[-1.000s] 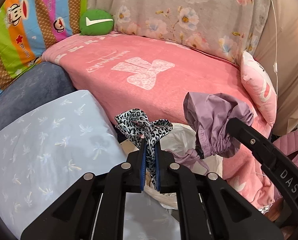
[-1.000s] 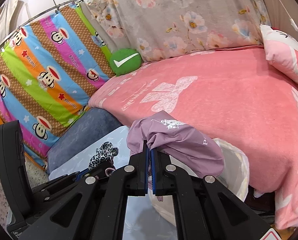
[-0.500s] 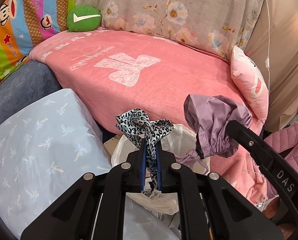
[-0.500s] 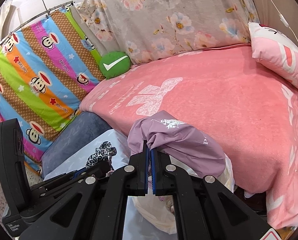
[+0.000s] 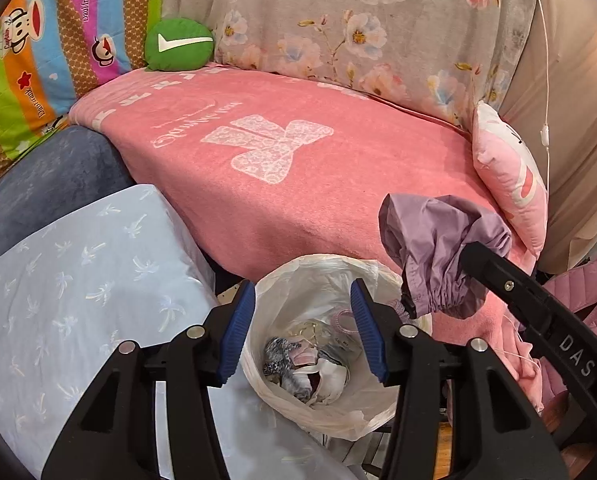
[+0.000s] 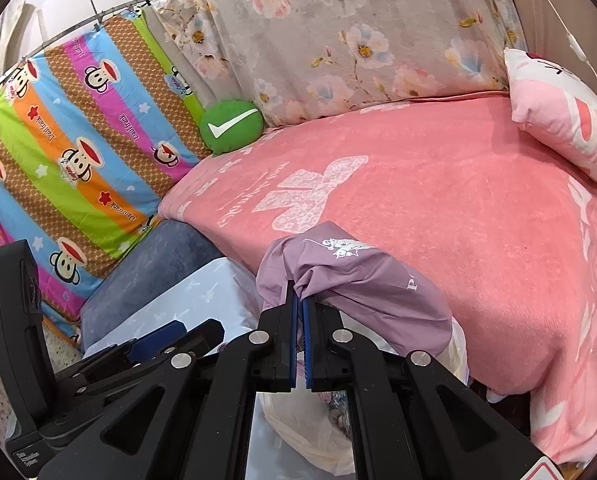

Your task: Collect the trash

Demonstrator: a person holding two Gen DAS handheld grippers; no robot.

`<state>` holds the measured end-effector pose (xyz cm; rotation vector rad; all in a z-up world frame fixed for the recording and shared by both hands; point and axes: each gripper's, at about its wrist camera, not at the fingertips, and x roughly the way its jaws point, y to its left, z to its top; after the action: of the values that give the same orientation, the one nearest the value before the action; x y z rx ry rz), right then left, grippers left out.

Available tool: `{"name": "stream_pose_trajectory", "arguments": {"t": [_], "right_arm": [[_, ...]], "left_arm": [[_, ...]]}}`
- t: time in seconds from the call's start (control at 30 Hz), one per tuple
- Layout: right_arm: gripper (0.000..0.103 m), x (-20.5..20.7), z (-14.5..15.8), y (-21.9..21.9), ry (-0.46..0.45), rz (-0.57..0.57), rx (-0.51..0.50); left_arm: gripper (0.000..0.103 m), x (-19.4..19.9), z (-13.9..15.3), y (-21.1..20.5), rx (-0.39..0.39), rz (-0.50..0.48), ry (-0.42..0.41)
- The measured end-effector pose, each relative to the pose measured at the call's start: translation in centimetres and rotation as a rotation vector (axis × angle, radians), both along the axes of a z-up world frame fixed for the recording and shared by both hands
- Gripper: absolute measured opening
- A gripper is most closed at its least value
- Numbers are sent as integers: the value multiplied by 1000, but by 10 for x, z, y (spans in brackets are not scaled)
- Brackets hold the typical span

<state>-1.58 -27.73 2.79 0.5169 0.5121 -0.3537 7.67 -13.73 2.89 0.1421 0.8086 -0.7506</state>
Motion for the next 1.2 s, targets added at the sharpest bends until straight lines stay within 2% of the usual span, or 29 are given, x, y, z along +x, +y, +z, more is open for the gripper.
{"name": "stream_pose_trajectory", "arguments": {"t": [0.27, 0.43, 0.6, 0.83, 0.9, 1.03, 1.2], "right_arm": [[9, 6, 1, 3, 9, 7, -12], [11, 9, 0, 6, 14, 7, -9], [19, 12, 1, 10, 18, 14, -23], [22, 13, 2, 15, 30, 29, -28], [26, 13, 1, 17, 41, 37, -36], [27, 14, -3, 27, 85, 59, -72], [34, 8, -9, 35, 111, 74, -80]], "left_arm": [[62, 6, 0, 13, -4, 47, -10], [62, 8, -1, 19, -5, 58, -9], [62, 10, -1, 24, -3, 68, -14], [63, 12, -2, 30, -1, 82, -17], [64, 12, -2, 33, 0, 89, -23], [65, 11, -4, 37, 14, 101, -31], [66, 8, -7, 43, 35, 115, -42]]}}
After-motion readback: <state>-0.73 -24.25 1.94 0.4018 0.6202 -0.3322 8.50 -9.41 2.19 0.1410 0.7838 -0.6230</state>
